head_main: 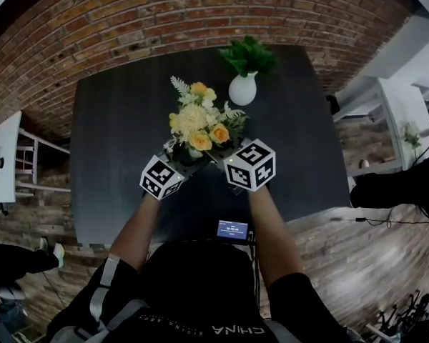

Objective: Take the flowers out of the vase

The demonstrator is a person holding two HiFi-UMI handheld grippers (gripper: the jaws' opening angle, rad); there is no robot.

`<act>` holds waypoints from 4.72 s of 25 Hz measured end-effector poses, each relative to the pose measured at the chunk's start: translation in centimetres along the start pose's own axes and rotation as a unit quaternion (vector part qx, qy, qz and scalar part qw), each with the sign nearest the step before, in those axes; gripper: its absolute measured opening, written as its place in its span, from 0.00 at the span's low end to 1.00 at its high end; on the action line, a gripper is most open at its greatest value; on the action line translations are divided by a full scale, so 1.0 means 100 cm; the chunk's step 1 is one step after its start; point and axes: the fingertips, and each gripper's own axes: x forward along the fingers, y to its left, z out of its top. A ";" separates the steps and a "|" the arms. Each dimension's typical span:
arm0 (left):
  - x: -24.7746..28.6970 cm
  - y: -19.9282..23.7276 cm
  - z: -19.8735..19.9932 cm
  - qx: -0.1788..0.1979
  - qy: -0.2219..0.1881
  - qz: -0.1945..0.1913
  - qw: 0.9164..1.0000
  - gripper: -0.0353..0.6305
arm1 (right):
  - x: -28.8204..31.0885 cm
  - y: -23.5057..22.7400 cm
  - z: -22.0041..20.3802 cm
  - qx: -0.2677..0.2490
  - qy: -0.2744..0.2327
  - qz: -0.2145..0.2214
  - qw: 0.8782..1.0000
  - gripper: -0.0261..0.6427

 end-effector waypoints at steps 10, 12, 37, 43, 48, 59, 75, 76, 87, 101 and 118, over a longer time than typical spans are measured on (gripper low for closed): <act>-0.001 -0.001 0.002 -0.006 0.003 -0.008 1.000 0.54 | -0.016 0.011 0.038 -0.006 -0.045 -0.007 0.999 0.17; -0.002 0.000 0.003 -0.008 0.000 -0.008 1.000 0.54 | -0.019 0.011 0.043 -0.012 -0.050 -0.010 0.999 0.17; -0.054 -0.008 0.031 0.006 -0.016 -0.011 1.000 0.54 | -0.087 0.060 0.151 -0.088 -0.156 -0.045 0.983 0.17; -0.071 0.000 0.055 0.014 -0.046 0.017 0.999 0.54 | -0.111 0.058 0.158 -0.098 -0.157 -0.075 0.980 0.17; -0.079 0.000 0.070 0.009 -0.067 0.028 0.997 0.54 | -0.121 0.036 0.123 -0.071 -0.126 -0.117 0.983 0.17; -0.087 -0.005 0.067 0.002 -0.070 0.043 0.997 0.40 | -0.118 0.020 0.036 0.011 -0.093 -0.162 0.982 0.17; -0.094 0.004 0.070 -0.007 -0.087 0.056 0.995 0.06 | -0.112 0.012 0.027 0.029 -0.088 -0.157 0.983 0.17; -0.095 0.003 0.070 -0.007 -0.086 0.057 0.995 0.06 | -0.112 0.012 0.028 0.029 -0.088 -0.156 0.983 0.17; -0.100 -0.029 0.067 -0.029 -0.081 0.094 0.992 0.06 | -0.140 0.016 0.011 0.038 -0.075 -0.127 0.988 0.17; -0.139 -0.100 0.050 -0.022 -0.071 0.056 0.996 0.06 | -0.163 0.078 -0.023 0.048 -0.079 -0.135 0.987 0.17; -0.254 -0.185 0.011 -0.024 -0.095 0.021 0.995 0.06 | -0.197 0.225 -0.087 0.031 -0.084 -0.228 0.969 0.17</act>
